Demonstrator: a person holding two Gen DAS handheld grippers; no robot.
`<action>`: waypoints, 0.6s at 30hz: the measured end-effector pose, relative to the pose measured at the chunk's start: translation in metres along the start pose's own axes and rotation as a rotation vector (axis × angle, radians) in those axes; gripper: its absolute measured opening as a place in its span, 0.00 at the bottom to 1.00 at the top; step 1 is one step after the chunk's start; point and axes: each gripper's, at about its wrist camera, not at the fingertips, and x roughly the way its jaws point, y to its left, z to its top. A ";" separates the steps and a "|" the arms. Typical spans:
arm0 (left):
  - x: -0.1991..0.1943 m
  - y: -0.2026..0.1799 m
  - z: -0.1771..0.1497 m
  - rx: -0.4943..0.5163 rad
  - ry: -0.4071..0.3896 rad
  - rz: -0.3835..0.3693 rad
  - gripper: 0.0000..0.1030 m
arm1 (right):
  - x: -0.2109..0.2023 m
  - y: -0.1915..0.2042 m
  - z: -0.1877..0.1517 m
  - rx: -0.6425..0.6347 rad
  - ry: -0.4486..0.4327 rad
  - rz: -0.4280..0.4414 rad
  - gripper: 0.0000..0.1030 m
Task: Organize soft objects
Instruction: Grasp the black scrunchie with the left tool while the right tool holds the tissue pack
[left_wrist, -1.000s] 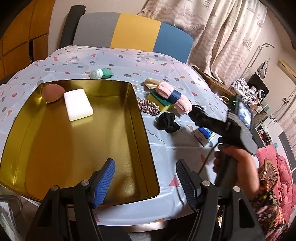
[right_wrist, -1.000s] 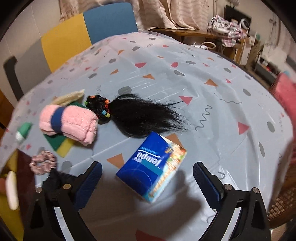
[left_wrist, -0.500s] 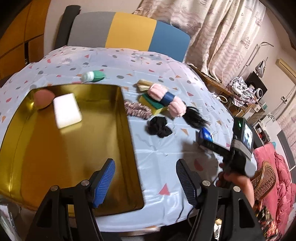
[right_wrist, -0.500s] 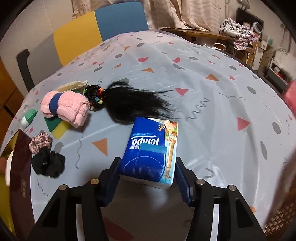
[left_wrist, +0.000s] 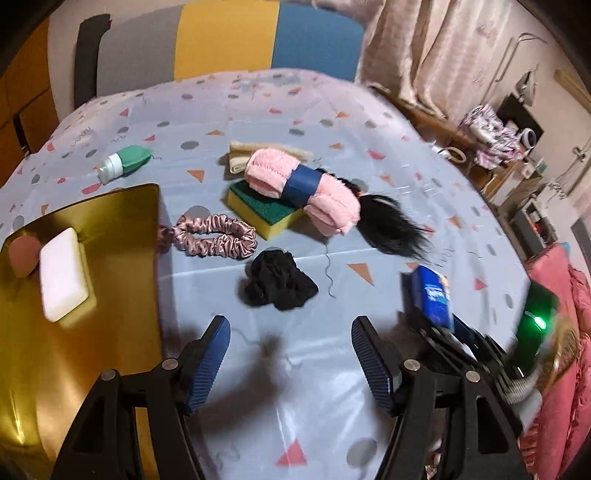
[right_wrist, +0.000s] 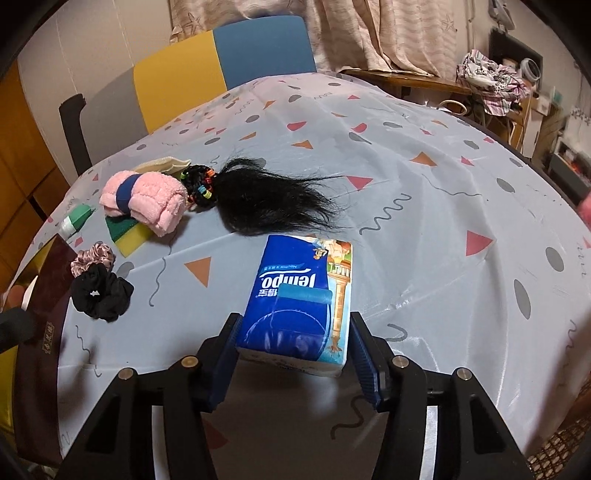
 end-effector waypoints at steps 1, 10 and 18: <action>0.007 -0.001 0.004 -0.005 0.010 0.007 0.67 | 0.000 0.000 0.000 0.000 -0.002 0.003 0.56; 0.055 -0.008 0.020 -0.008 0.041 0.099 0.67 | 0.001 0.001 -0.003 -0.019 -0.014 -0.004 0.56; 0.075 -0.005 0.021 0.013 0.024 0.092 0.51 | 0.000 -0.001 -0.003 -0.010 -0.016 0.007 0.56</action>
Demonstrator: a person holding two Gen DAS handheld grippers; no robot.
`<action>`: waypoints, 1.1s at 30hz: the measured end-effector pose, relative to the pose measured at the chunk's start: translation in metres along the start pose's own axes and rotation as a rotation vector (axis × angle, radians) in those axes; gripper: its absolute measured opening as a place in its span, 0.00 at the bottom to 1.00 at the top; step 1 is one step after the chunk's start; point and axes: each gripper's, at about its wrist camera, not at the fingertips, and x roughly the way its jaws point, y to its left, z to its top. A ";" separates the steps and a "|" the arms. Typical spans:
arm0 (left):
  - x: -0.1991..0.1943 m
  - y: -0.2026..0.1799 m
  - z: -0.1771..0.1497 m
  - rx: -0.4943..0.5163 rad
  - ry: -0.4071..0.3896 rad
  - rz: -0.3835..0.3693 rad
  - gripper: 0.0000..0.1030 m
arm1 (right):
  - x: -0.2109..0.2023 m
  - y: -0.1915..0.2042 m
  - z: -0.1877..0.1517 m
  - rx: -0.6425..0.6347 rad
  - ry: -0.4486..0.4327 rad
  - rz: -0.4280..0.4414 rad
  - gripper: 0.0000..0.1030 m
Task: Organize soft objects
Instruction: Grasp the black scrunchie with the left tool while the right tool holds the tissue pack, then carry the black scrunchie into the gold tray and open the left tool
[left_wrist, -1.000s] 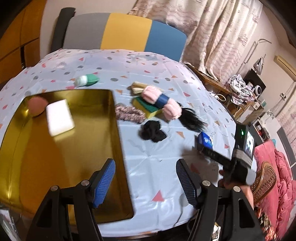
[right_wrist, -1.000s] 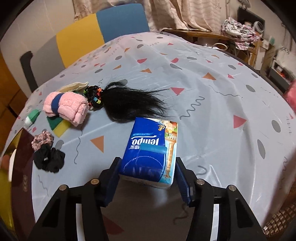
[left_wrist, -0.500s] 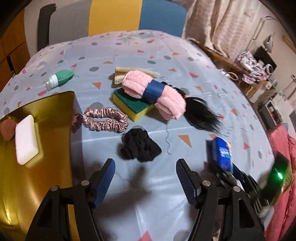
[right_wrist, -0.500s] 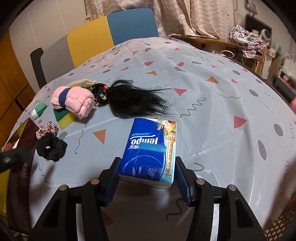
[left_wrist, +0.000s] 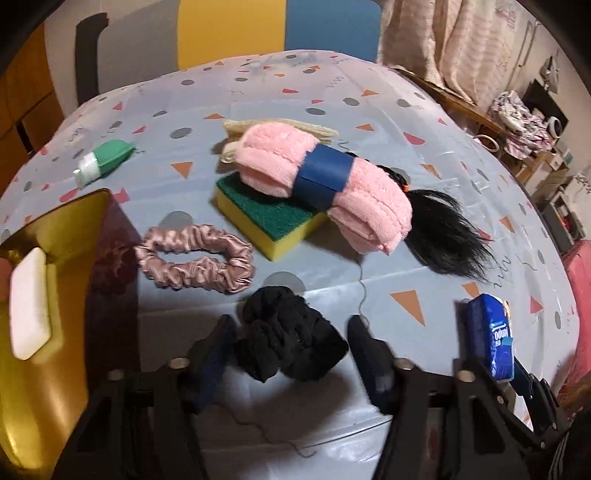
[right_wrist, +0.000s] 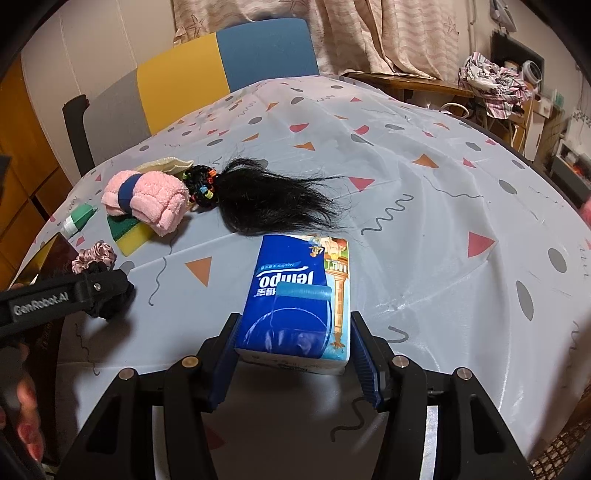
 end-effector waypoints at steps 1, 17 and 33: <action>0.002 0.000 -0.001 0.005 0.003 -0.012 0.47 | 0.000 0.000 0.000 -0.003 -0.001 -0.002 0.56; -0.027 0.013 -0.022 -0.050 -0.042 -0.180 0.20 | 0.001 0.006 -0.005 -0.049 -0.022 -0.036 0.56; -0.094 0.049 -0.038 -0.107 -0.140 -0.286 0.20 | 0.001 0.008 -0.008 -0.069 -0.040 -0.051 0.56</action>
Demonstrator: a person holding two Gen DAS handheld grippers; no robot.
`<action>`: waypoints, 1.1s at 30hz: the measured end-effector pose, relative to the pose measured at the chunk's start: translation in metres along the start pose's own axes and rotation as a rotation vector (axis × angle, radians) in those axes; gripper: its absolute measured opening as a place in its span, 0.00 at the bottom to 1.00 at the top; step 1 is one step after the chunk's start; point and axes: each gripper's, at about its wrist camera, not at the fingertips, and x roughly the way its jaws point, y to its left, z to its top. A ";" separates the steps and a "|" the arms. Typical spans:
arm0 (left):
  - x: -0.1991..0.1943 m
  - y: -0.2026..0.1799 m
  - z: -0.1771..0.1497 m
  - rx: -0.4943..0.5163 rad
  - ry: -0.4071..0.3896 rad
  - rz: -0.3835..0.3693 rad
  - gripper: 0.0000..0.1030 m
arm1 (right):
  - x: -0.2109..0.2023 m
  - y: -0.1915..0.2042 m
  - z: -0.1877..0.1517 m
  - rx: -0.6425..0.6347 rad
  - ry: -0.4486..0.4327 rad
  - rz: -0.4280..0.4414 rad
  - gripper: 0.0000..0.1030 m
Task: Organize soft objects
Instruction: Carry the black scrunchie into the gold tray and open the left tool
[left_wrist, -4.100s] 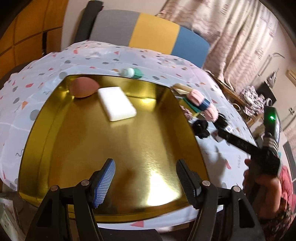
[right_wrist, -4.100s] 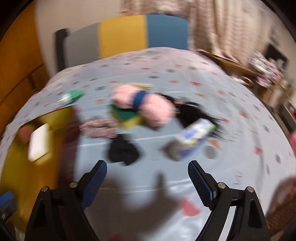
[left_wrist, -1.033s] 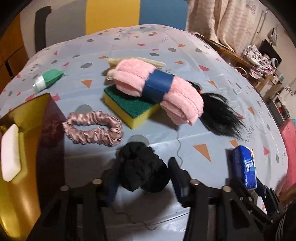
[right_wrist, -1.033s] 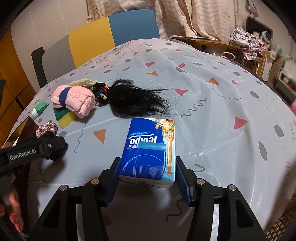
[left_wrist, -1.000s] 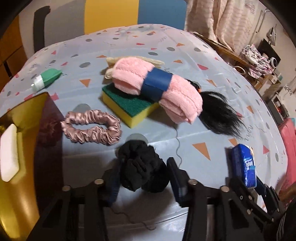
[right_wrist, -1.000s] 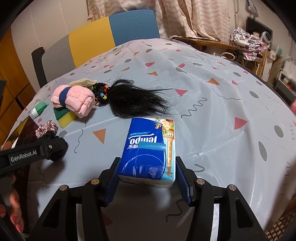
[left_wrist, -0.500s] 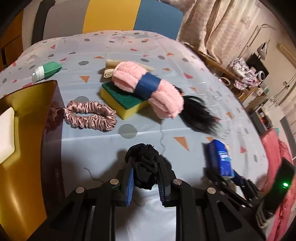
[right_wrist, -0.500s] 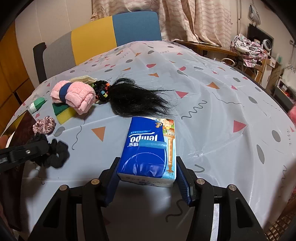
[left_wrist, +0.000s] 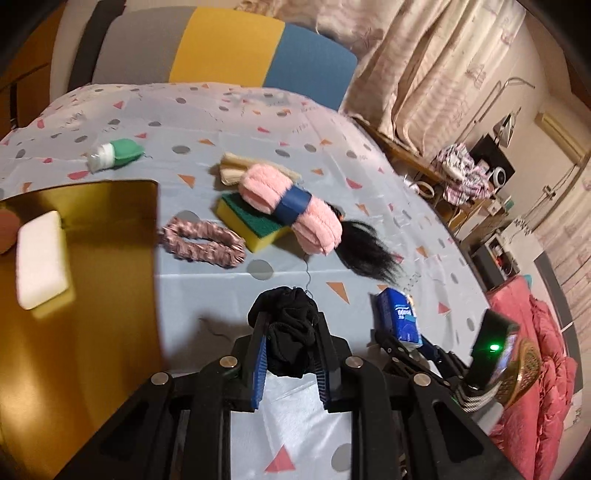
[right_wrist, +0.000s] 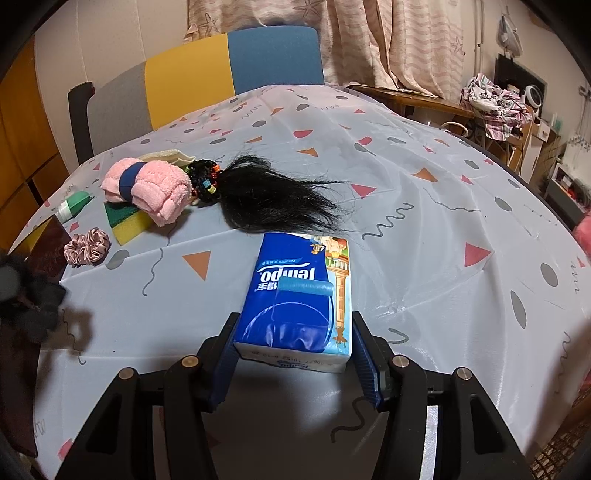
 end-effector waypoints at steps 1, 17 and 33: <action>-0.006 0.004 0.001 -0.007 -0.010 -0.001 0.20 | 0.000 0.000 0.000 -0.002 -0.001 -0.002 0.56; -0.100 0.137 0.013 -0.210 -0.206 0.195 0.20 | 0.001 0.004 0.001 -0.009 0.006 -0.025 0.55; -0.086 0.239 0.017 -0.302 -0.168 0.401 0.32 | 0.003 0.006 0.005 0.026 0.019 -0.064 0.54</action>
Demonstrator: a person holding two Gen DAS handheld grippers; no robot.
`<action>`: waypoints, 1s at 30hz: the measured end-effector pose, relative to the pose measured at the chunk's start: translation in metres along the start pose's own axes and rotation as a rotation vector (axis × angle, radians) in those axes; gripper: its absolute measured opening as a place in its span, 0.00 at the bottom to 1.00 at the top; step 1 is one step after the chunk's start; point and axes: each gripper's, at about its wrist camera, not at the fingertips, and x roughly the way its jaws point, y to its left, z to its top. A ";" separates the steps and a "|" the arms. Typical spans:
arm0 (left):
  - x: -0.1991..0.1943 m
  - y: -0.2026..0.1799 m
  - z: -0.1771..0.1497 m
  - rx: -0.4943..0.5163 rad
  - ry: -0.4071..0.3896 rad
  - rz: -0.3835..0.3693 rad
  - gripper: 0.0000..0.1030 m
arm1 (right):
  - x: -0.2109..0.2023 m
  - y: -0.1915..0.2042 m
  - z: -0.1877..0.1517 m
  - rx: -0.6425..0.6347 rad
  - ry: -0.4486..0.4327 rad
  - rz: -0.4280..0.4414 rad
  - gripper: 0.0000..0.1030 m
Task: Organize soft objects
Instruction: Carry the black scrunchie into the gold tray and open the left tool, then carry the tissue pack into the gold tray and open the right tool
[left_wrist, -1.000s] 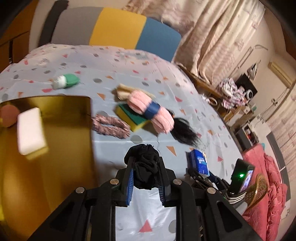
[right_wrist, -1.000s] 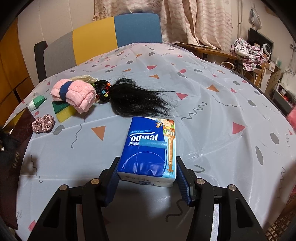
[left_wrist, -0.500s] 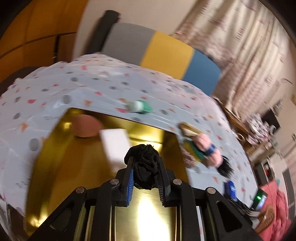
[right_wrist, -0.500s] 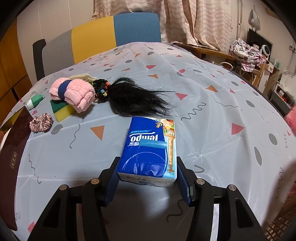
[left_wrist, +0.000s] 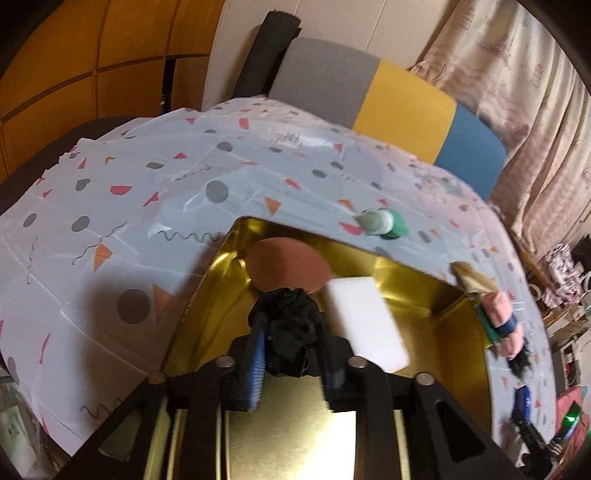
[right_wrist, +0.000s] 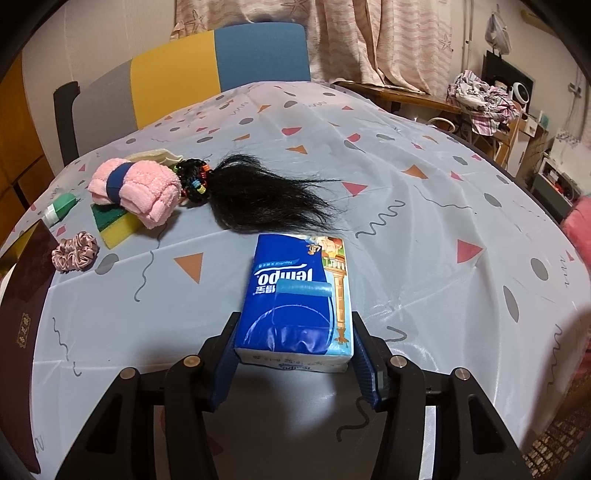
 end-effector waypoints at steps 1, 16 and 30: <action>0.002 0.001 0.000 0.002 0.009 0.009 0.40 | 0.000 0.000 0.000 0.001 0.001 -0.003 0.54; -0.032 0.004 -0.025 -0.020 -0.043 0.042 0.53 | -0.006 0.007 -0.001 0.012 0.007 -0.017 0.52; -0.044 -0.036 -0.064 0.117 0.038 -0.062 0.53 | -0.052 0.072 0.008 -0.082 -0.028 0.175 0.51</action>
